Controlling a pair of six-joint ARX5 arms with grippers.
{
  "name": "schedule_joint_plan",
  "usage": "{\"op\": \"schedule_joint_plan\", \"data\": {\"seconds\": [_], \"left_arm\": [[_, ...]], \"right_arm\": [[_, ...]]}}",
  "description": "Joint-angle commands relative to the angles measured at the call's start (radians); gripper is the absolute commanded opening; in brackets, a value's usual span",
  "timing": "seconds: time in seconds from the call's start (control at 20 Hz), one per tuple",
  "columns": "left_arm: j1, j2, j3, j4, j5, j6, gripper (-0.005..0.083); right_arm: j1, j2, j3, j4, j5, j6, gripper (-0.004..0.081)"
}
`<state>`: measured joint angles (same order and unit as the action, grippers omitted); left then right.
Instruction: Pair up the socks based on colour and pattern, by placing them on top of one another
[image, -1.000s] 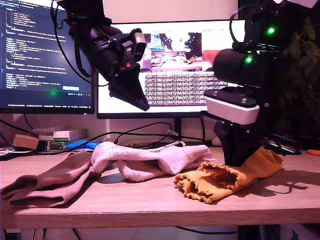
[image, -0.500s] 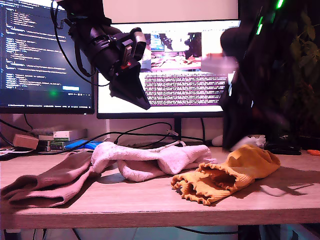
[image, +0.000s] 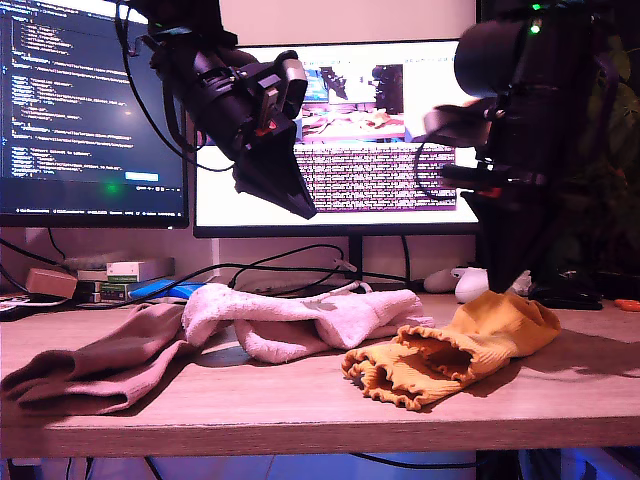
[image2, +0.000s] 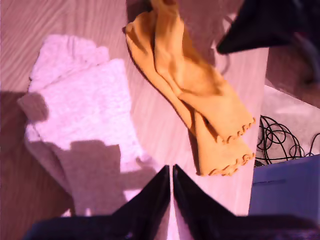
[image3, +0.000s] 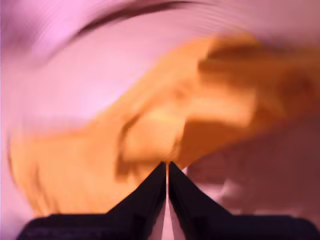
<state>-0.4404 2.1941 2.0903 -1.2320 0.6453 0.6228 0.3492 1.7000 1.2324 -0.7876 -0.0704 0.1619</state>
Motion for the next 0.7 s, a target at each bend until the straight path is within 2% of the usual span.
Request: {"op": "schedule_joint_plan", "data": {"seconds": [0.0, 0.3, 0.65], "left_arm": [[-0.001, -0.023, -0.013, -0.002, -0.001, -0.006, -0.0022], [-0.001, -0.023, -0.013, -0.002, -0.003, -0.017, -0.0022], [-0.001, -0.023, -0.013, -0.002, -0.03, -0.021, -0.0022]], "right_arm": [[-0.02, 0.061, 0.009, 0.019, -0.002, 0.079, -0.0013], [-0.058, 0.166, 0.009, 0.147, -0.026, 0.183, -0.0013], [-0.058, 0.22, 0.01, 0.236, -0.055, 0.205, -0.0013]]}}
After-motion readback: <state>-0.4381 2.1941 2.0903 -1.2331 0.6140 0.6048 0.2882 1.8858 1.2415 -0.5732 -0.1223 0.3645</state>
